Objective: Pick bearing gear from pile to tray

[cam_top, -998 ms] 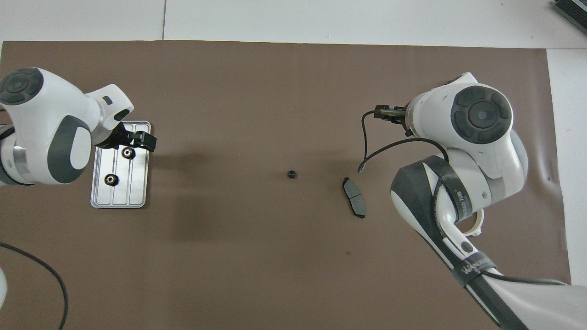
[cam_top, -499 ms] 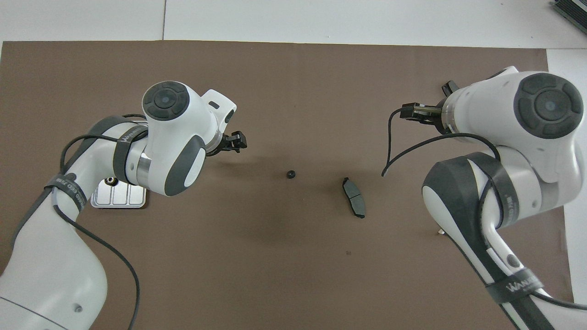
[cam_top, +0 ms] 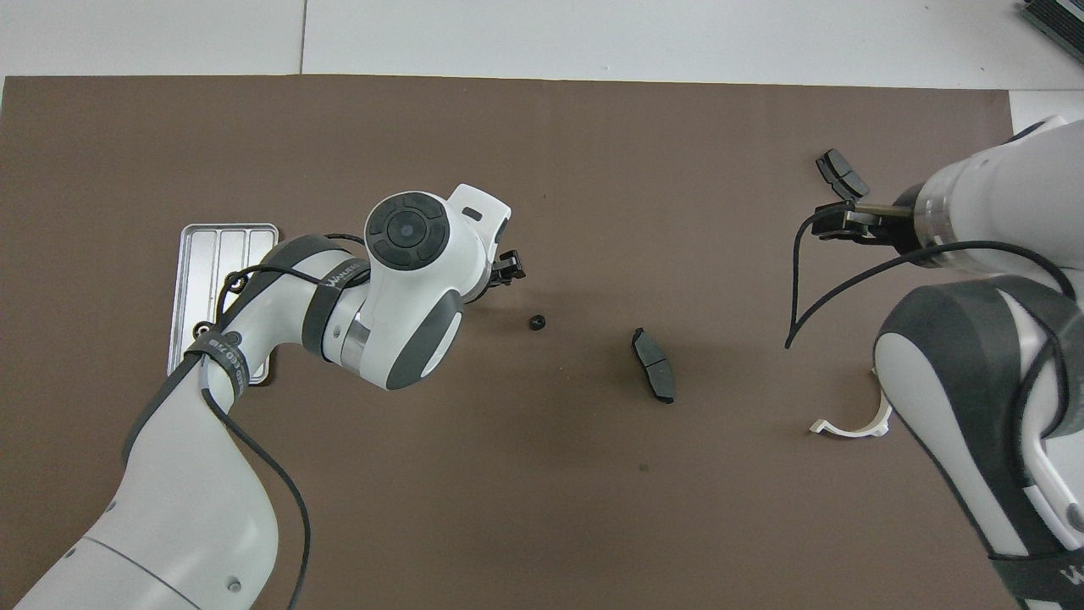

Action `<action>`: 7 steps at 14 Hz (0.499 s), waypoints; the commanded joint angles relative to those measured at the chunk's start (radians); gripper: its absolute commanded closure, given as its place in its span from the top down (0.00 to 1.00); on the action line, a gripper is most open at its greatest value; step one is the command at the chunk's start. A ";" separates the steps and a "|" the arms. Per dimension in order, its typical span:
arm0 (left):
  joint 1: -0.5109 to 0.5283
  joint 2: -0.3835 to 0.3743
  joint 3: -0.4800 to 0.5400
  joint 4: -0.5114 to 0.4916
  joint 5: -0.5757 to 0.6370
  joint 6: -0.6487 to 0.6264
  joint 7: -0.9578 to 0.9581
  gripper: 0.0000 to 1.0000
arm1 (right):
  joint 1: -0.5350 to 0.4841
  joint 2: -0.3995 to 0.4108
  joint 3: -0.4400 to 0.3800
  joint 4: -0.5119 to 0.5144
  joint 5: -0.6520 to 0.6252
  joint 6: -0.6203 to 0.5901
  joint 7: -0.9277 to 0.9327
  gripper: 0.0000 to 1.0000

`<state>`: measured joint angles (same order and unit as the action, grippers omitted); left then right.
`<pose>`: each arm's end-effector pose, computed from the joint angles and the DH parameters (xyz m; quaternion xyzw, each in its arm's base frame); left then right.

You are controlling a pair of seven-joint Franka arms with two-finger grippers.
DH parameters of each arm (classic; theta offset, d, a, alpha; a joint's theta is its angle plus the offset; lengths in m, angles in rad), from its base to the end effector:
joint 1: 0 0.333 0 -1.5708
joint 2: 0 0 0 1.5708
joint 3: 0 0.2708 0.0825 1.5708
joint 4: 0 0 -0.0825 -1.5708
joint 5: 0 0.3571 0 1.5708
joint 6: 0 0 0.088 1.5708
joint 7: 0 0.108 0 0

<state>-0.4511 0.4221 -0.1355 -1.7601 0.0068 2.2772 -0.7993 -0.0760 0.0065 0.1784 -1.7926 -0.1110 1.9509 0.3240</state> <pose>0.5231 -0.3400 0.3118 0.9923 0.1111 0.0222 0.0505 0.5520 0.0490 0.5098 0.9913 -0.0936 0.0851 0.0351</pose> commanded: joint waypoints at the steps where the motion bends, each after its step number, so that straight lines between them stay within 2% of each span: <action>1: -0.060 0.026 0.020 0.010 -0.002 0.053 -0.075 0.87 | 0.085 -0.055 -0.143 0.007 0.043 -0.084 -0.100 1.00; 4: -0.069 0.038 0.020 0.007 0.002 0.065 -0.095 0.86 | 0.090 -0.078 -0.218 0.077 0.095 -0.234 -0.195 1.00; 7: -0.092 0.056 0.020 0.008 0.004 0.065 -0.098 0.83 | 0.119 -0.109 -0.287 0.105 0.096 -0.329 -0.249 1.00</action>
<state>-0.5106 0.4591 -0.1337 -1.7602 0.0068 2.3273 -0.8813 0.0267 -0.0921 -0.0744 -1.7104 -0.0432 1.6735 0.1214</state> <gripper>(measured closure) 0.159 0.000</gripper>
